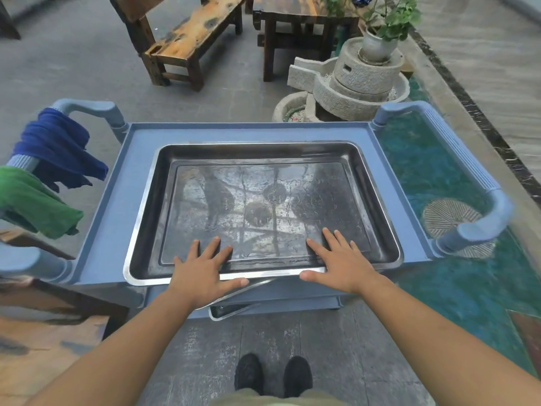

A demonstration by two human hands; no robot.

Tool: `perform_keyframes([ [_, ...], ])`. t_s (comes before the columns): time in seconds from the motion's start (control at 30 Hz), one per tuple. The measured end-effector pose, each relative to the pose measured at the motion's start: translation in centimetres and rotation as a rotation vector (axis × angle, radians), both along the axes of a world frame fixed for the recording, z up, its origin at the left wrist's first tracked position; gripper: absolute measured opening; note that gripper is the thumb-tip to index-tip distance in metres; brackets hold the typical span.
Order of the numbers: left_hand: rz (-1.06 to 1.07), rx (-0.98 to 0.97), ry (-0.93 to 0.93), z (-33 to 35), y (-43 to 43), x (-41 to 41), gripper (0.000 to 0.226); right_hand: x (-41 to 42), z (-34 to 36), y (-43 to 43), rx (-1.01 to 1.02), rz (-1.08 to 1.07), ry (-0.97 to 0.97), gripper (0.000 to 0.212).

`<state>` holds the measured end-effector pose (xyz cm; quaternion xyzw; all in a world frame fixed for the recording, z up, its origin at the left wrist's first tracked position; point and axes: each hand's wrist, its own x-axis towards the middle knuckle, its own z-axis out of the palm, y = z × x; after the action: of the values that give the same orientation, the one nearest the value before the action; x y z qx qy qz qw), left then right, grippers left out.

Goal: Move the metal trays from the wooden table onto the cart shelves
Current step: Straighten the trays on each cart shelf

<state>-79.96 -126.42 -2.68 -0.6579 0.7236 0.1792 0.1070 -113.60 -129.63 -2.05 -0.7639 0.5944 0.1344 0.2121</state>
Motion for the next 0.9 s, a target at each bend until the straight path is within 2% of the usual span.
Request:
perform_keyframes([
  [0.5,-0.008,0.007,-0.002,-0.5,-0.5,0.1,0.112,-0.1,0.0,-0.1,-0.055,-0.002,-0.006,0.11],
  [0.67,-0.017,0.009,-0.007,0.5,-0.3,-0.2,0.11,0.1,1.1,-0.2,0.013,-0.016,-0.045,0.11],
  [0.77,-0.019,-0.022,-0.014,1.8,1.2,-1.2,0.099,0.6,1.7,0.8,-0.03,-0.049,-0.109,0.101],
  [0.9,-0.006,-0.168,-0.04,1.8,5.7,-3.2,0.084,0.5,1.7,4.5,-0.169,-0.061,-0.194,0.091],
])
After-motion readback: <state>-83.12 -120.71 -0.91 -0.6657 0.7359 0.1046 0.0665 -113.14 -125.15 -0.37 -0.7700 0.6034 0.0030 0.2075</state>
